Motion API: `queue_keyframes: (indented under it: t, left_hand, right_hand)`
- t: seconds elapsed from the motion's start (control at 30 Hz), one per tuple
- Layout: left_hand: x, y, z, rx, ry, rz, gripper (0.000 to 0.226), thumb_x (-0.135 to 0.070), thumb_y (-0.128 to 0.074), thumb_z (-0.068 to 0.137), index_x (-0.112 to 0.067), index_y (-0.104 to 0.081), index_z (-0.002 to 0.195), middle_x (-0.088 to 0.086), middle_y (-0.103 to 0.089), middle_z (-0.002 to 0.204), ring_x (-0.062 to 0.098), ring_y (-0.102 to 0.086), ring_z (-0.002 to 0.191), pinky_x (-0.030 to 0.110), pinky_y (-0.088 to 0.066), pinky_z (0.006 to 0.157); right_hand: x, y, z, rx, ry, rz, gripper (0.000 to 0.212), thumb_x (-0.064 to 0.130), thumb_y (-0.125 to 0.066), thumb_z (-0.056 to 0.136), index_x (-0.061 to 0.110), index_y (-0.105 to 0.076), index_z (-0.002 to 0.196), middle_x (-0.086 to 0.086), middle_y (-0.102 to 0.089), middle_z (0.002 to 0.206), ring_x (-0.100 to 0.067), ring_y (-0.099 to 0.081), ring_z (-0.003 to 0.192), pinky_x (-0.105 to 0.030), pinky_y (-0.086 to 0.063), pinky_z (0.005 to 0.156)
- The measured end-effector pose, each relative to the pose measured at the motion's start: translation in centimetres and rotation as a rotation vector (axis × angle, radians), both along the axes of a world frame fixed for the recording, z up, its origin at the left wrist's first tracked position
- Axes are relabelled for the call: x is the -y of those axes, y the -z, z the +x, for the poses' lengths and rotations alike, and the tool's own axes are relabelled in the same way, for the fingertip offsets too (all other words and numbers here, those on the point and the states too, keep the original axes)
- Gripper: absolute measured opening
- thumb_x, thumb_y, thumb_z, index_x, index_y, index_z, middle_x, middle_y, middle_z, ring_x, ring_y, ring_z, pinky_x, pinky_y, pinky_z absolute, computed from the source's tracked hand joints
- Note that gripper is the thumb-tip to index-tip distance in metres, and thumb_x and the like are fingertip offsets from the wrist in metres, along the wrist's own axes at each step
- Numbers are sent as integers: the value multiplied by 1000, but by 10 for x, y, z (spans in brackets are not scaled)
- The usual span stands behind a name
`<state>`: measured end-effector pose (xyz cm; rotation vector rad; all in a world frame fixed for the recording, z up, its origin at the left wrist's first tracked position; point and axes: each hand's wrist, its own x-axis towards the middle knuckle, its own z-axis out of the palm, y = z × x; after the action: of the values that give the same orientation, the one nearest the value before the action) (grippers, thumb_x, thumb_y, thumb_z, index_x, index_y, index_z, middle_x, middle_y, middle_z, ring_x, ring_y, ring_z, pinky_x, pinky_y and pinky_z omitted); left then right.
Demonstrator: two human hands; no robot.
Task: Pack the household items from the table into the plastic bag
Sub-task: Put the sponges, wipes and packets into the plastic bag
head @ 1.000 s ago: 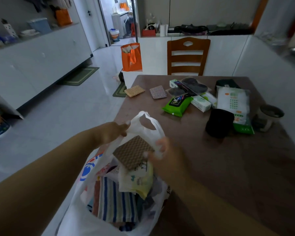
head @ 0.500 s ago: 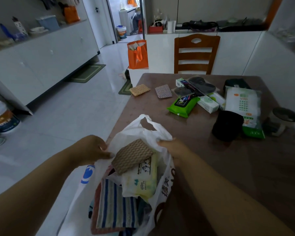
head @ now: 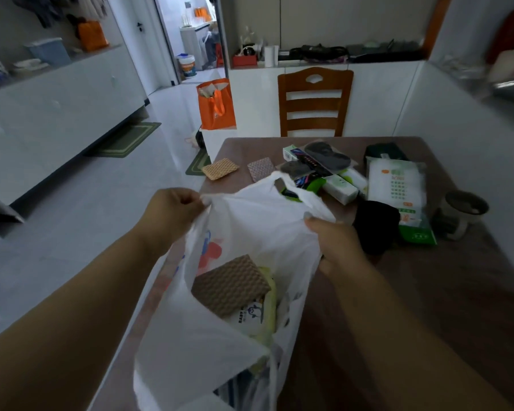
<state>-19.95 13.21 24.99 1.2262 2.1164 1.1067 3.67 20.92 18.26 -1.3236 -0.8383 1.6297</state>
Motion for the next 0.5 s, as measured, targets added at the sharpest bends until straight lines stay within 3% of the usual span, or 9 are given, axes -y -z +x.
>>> queue_keyframes:
  t: [0.1, 0.13, 0.2, 0.27, 0.33, 0.37, 0.43, 0.5]
  left_hand:
    - [-19, -15, 12, -85, 17, -14, 15, -30, -65, 87, -21, -70, 76, 4, -72, 77, 15, -64, 61, 22, -48, 51]
    - [-21, -19, 18, -224, 10, -20, 11, -30, -65, 86, -20, -68, 88, 4, -71, 87, 16, -65, 68, 22, -49, 55]
    - [-15, -25, 36, -607, 57, 116, 30, -30, -66, 85, -19, -61, 113, 3, -64, 105, 15, -62, 83, 22, -49, 71]
    - [3, -27, 65, -713, 423, 289, 26, -30, -60, 88, -27, -59, 114, -5, -62, 109, 3, -57, 85, 11, -42, 76]
    - [24, -23, 91, -589, 864, 32, 23, -50, -41, 93, -37, -59, 100, -14, -65, 102, -2, -57, 83, 8, -41, 76]
    - [33, -18, 97, -534, 966, -169, 40, -63, -28, 90, -37, -58, 92, -14, -65, 95, -2, -58, 81, 11, -42, 76]
    - [45, -10, 87, -509, 960, -449, 59, -74, -15, 78, -32, -57, 78, -7, -65, 85, 4, -59, 76, 18, -43, 74]
    - [56, -6, 63, -474, 849, -594, 63, -74, -16, 74, -29, -60, 73, -8, -64, 79, 3, -59, 74, 17, -43, 72]
  right_hand:
    - [-13, -17, 17, 95, 68, 114, 37, 20, -73, 79, 4, -66, 111, -17, -71, 104, -34, -68, 91, -47, -55, 86]
    - [-15, -19, 22, 131, 63, 142, 36, 20, -73, 79, 2, -66, 110, -17, -71, 103, -33, -68, 91, -44, -54, 84]
    - [-16, -20, 27, 208, 17, 173, 39, 21, -72, 80, 0, -65, 112, -14, -71, 97, -29, -67, 85, -37, -53, 75]
    - [-14, -21, 29, 293, -37, 222, 37, 24, -72, 80, 3, -67, 110, -8, -71, 89, -18, -64, 75, -28, -48, 67]
    - [-13, -25, 29, 372, -97, 318, 29, 31, -72, 79, 13, -68, 102, -5, -71, 91, -17, -64, 78, -27, -46, 69]
    - [-12, -28, 29, 401, -128, 361, 27, 37, -73, 77, 20, -65, 97, -1, -70, 91, -17, -65, 82, -26, -47, 69]
    - [-9, -34, 29, 475, -175, 446, 42, 54, -70, 69, 27, -55, 97, 10, -64, 92, -10, -61, 83, -24, -48, 65]
    - [-3, -33, 29, 587, -124, 592, 62, 69, -62, 62, 33, -47, 111, 12, -55, 105, -10, -56, 96, -21, -47, 75]
